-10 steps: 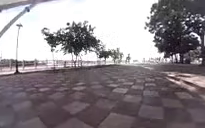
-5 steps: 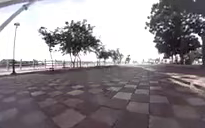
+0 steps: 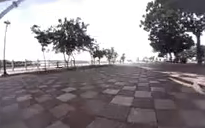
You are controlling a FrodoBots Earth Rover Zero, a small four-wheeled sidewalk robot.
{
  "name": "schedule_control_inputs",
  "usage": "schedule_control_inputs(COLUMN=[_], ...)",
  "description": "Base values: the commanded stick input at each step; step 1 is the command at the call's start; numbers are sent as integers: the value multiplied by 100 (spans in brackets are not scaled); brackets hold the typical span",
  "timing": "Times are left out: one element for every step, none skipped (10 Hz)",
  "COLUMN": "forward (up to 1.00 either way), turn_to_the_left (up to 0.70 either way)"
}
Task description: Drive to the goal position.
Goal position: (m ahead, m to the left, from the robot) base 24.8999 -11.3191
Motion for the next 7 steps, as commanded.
schedule_control_inputs(forward=[70,70,70,70,70,70,70], turn_to_the_left=[0,0,0,0,0,0,0])
